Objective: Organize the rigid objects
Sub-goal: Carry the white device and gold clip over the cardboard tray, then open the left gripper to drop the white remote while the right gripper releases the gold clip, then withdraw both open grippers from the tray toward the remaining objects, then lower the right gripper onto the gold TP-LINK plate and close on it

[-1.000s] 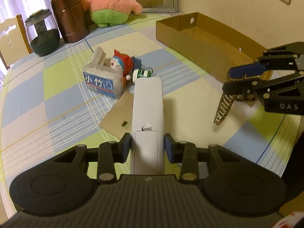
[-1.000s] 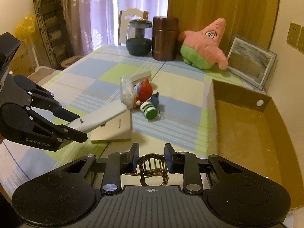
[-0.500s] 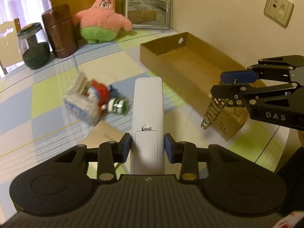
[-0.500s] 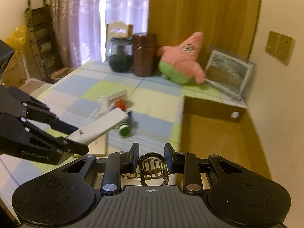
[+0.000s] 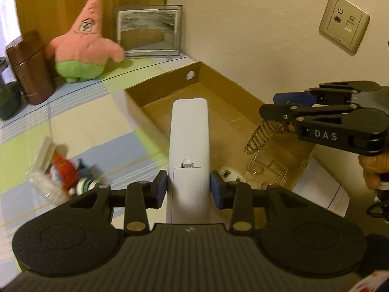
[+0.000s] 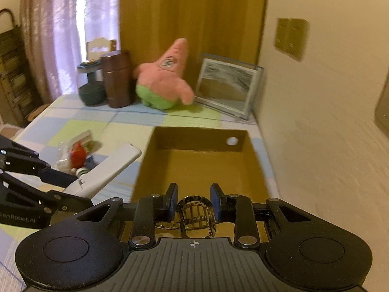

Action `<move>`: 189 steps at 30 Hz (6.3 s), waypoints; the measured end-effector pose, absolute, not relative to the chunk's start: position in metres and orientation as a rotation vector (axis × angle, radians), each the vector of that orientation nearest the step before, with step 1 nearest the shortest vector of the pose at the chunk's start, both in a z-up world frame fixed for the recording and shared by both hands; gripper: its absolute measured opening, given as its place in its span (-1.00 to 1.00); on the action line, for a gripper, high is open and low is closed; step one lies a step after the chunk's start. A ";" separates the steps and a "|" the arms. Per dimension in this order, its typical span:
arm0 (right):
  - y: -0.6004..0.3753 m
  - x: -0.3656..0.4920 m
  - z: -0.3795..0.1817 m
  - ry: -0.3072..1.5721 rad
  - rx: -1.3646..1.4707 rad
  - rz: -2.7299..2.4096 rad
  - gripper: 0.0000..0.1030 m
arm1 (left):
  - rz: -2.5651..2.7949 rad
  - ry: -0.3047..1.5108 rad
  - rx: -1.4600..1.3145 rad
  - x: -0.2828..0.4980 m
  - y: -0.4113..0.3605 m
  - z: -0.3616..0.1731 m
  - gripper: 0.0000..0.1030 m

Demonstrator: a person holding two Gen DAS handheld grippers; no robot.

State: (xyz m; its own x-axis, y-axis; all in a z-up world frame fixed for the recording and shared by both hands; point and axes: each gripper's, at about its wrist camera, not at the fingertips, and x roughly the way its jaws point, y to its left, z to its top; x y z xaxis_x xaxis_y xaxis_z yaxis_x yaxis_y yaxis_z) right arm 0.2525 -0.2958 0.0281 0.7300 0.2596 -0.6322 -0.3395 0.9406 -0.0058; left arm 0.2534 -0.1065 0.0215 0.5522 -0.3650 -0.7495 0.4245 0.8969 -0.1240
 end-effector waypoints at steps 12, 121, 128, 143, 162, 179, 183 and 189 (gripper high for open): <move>-0.328 0.286 0.014 0.701 -0.067 0.287 -0.50 | -0.442 0.893 0.044 0.302 -0.143 0.009 -0.37; -0.151 0.156 0.001 0.752 -0.100 0.528 0.52 | -0.067 0.774 0.041 0.124 0.096 0.014 0.66; -0.136 0.159 -0.007 0.757 -0.098 0.551 0.52 | -0.066 0.788 0.058 0.127 0.110 0.006 0.66; -0.091 0.179 -0.042 0.763 -0.117 0.609 0.53 | -0.090 0.817 0.066 0.149 0.134 -0.026 0.66; -0.037 0.229 -0.088 0.779 -0.171 0.685 0.91 | -0.063 0.834 -0.025 0.191 0.166 -0.069 0.66; -0.014 0.242 -0.123 0.790 -0.257 0.649 0.91 | -0.071 0.861 -0.019 0.201 0.175 -0.084 0.66; -0.013 0.241 -0.122 0.783 -0.272 0.665 0.79 | -0.068 0.862 -0.020 0.201 0.175 -0.084 0.66; -0.011 0.240 -0.119 0.786 -0.281 0.681 0.65 | -0.070 0.864 -0.020 0.202 0.174 -0.085 0.66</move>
State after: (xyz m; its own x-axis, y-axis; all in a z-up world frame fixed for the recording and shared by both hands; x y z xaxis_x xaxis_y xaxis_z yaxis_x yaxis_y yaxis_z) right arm 0.2404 -0.0108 -0.1185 0.5093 0.4566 -0.7295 -0.6570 0.7538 0.0132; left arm 0.2022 0.1740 -0.0848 0.6475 -0.0694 -0.7589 0.0531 0.9975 -0.0460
